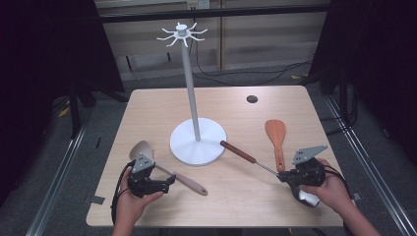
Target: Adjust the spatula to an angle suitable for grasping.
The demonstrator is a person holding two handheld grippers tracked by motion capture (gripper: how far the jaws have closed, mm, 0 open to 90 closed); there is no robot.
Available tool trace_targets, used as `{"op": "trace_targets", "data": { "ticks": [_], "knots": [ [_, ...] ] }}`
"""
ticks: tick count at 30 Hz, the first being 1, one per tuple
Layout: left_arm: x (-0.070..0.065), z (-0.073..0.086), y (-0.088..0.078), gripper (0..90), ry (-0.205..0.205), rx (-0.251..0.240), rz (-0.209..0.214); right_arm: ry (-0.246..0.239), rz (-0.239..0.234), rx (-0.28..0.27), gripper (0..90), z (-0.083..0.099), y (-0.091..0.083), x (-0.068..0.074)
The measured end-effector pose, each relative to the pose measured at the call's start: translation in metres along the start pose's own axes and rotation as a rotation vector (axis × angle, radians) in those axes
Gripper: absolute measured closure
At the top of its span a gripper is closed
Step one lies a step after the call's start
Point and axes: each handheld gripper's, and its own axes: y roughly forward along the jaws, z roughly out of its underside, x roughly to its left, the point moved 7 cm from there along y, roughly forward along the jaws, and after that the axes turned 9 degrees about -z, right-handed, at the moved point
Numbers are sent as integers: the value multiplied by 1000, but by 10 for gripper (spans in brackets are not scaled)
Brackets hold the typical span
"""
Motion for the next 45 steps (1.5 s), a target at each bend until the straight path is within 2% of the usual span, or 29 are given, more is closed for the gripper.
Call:
{"op": "trace_targets", "data": {
  "ticks": [4,5,6,7,9,12,13,14,15,16,17,18,19,20,21,23,24,28,31,33,35,38,39,40,45],
  "knots": [
    [-6,-5,-2,84,-5,-16,18,20,2,-122,858,-11,-7,0],
    [-10,-8,-1,84,-14,-24,31,25,1,-145,859,-14,-9,1],
    [-12,-9,-2,85,2,-22,41,34,2,-187,858,-18,-11,1],
    [-16,-12,-2,89,-1,-31,53,41,0,-218,859,-22,-12,1],
    [-24,-18,-2,95,-8,-49,76,46,3,-263,858,-27,-14,2],
    [-39,-28,-2,117,-10,-73,136,49,10,-319,858,-34,-14,4],
    [-39,-28,-2,123,-10,-73,136,49,10,-319,858,-34,-14,4],
    [-46,-32,-2,123,-10,-82,160,49,8,-338,858,-37,-14,6],
    [-58,-39,-1,131,-16,-96,196,52,4,-367,859,-42,-13,9],
    [-63,-43,-1,134,-18,-101,215,47,4,-383,859,-45,-13,11],
    [-63,-43,-1,139,-18,-101,215,53,2,-397,859,-47,-12,13],
    [-74,-50,-1,152,-26,-118,249,50,3,-411,859,-50,-11,14],
    [-74,-50,-1,166,-26,-118,249,50,3,-411,859,-50,-11,14],
    [-84,-58,-1,177,-32,-137,278,43,9,-423,859,-54,-9,18],
    [-89,-61,-1,187,-27,-143,289,35,11,-432,859,-56,-7,19],
    [-93,-64,0,224,-28,-151,296,30,10,-438,858,-58,-5,21],
    [-101,-71,1,237,-38,-166,318,29,4,-447,858,-61,-1,25],
    [-116,-83,5,319,-51,-190,349,16,3,-454,858,-66,6,31],
    [-129,-91,10,382,-82,-200,380,11,8,-468,858,-69,9,35],
    [-136,-96,15,415,-92,-206,378,12,21,-479,859,-71,10,36],
    [-142,-101,18,444,-117,-220,397,8,25,-490,859,-74,12,38],
    [-148,-107,22,482,-156,-241,413,-4,32,-500,858,-77,14,42],
    [-148,-107,22,499,-156,-241,413,-5,30,-510,859,-79,15,44],
    [-152,-110,23,504,-188,-245,433,-5,33,-513,859,-80,15,45],
    [-154,-112,24,566,-217,-258,446,-21,36,-515,858,-84,19,52]
  ]
}}
